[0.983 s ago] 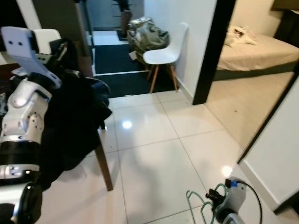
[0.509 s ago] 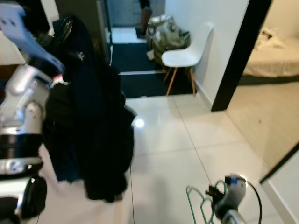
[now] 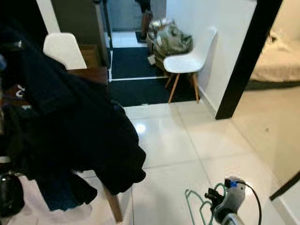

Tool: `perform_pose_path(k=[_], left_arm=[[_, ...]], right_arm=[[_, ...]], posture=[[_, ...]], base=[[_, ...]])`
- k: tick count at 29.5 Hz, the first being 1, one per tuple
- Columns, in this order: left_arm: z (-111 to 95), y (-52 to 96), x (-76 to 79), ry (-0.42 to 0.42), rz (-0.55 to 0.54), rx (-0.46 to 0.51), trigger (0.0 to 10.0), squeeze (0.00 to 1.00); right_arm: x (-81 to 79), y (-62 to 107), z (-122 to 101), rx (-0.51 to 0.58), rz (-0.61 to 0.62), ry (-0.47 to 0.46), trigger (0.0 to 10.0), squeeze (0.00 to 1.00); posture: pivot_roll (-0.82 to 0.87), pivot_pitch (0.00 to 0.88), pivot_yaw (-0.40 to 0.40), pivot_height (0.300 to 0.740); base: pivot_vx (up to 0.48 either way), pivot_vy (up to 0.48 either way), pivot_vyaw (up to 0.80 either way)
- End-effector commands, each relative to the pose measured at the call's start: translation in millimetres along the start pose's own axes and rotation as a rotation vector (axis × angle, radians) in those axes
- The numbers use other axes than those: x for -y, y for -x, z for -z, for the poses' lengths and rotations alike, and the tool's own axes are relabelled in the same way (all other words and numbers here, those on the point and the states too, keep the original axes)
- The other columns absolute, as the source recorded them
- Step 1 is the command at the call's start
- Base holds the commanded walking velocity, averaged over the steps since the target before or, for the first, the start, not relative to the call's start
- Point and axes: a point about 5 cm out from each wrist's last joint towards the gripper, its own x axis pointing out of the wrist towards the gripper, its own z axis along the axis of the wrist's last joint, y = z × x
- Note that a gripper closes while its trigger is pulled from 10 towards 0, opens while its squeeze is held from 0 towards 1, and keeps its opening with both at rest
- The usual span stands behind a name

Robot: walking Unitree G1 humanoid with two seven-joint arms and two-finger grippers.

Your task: Hang hanger

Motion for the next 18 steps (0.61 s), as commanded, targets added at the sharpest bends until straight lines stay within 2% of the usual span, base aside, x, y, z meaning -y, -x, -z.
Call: perform_pose_path(k=[1,2,3,5,6,9,18], left_arm=[[20.5,7.2,-21.7,0.004,-0.090,-0.084,10.0,0.00],[35.5,12.9,-24.5,0.020,-0.099,-0.139,10.0,0.00],[35.5,12.9,-24.5,0.020,-0.099,-0.139,10.0,0.00],[61.4,24.6,-25.9,0.069,-0.106,-0.236,10.0,0.00],[61.4,24.6,-25.9,0.069,-0.106,-0.236,10.0,0.00],[89.1,40.1,-24.6,0.082,-0.119,-0.335,10.0,0.00],[110.8,54.5,-23.7,0.034,-0.134,-0.421,10.0,0.00]], right_arm=[[-2.3,0.8,5.3,-0.008,-0.003,-0.019,10.0,0.00],[-2.3,0.8,5.3,-0.009,-0.003,-0.019,10.0,0.00],[-2.3,0.8,5.3,-0.009,-0.003,-0.019,10.0,0.00],[-2.3,0.8,5.4,-0.008,-0.002,-0.019,10.0,0.00],[-2.3,0.8,5.4,-0.008,-0.002,-0.019,10.0,0.00],[-2.3,0.9,5.6,-0.008,-0.001,-0.020,10.0,0.00],[-2.0,1.3,5.9,-0.007,-0.001,-0.022,10.0,0.00]], posture=[[-0.01,0.000,-0.046,0.740],[-0.01,0.000,-0.045,0.740],[-0.01,0.000,-0.045,0.740],[-0.01,0.000,-0.044,0.740],[-0.01,0.000,-0.044,0.740],[-0.02,0.000,-0.043,0.740],[-0.02,0.000,-0.039,0.740]], base=[[0.259,0.000,0.00],[0.000,0.000,0.00],[0.000,0.000,0.00],[0.000,0.000,0.00],[0.000,0.000,0.00],[0.000,0.000,0.00],[0.000,0.000,0.00]])
